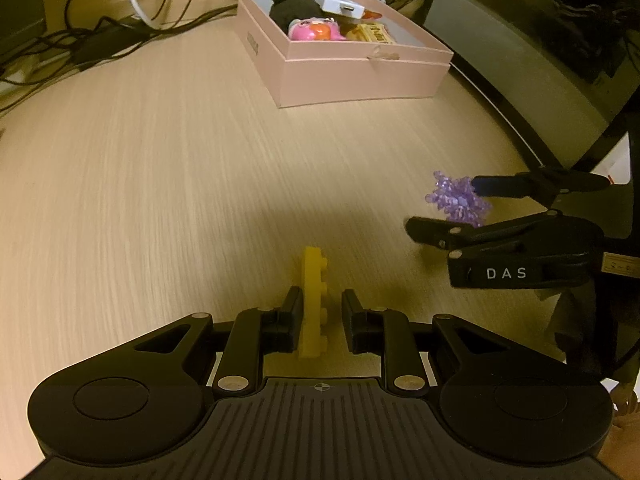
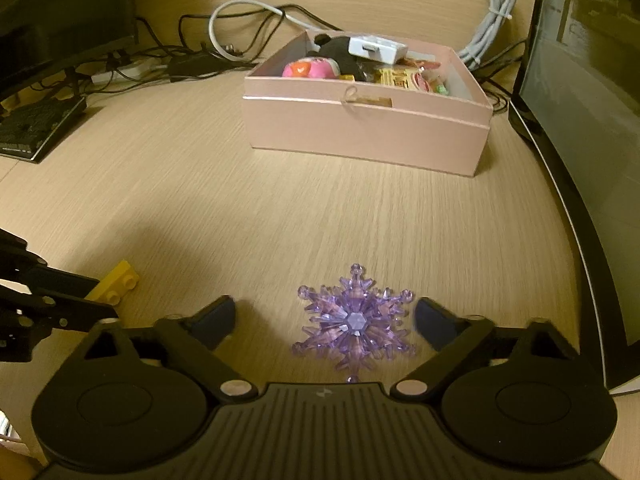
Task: Organize objects
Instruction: 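Close the right tool on the purple star toy while the left tool holds the yellow brick, then drop yellow brick into box with left tool while right tool carries purple star into box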
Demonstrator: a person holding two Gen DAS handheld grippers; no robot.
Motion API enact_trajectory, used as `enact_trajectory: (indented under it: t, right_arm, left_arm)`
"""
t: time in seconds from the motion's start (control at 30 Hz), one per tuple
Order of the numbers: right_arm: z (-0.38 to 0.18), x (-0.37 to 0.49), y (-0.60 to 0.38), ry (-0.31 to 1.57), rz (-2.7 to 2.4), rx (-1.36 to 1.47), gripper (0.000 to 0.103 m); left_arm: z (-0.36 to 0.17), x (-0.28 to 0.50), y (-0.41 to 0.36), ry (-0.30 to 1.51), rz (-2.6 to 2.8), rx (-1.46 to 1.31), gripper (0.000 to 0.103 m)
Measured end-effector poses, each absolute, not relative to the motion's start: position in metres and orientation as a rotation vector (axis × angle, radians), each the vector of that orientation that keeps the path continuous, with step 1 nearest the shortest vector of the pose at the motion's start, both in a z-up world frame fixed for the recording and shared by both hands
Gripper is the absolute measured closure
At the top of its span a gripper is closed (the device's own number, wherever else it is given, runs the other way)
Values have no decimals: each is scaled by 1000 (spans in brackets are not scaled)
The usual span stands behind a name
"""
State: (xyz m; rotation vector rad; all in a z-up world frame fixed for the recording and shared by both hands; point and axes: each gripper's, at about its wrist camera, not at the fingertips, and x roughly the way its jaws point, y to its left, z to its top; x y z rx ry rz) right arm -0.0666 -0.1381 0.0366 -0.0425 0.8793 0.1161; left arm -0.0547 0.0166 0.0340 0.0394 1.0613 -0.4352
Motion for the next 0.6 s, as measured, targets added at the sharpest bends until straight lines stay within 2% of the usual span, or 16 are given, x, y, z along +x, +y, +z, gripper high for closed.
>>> enact_trajectory:
  t: [0.07,0.1,0.33,0.43,0.6]
  right_arm:
    - [40,-66,-137,878,124,-48,40]
    - [42,-65,-137,879,125,-49,44]
    - [62,-66,-142,859,122,-52,44]
    - [78,-69,-146,836,129,-55,44]
    - [103,-79,-154,777,141,-73,44]
  left_arm:
    - [34,-55,19,1062,-430,25,80]
    - [34,-55,20,1063,-428,16,80]
    - [33,-56,23,1059,-418,-22,80]
    - [31,-56,26,1047,-433,-29,87]
    - [41,-50,23,1042,-462,0,88]
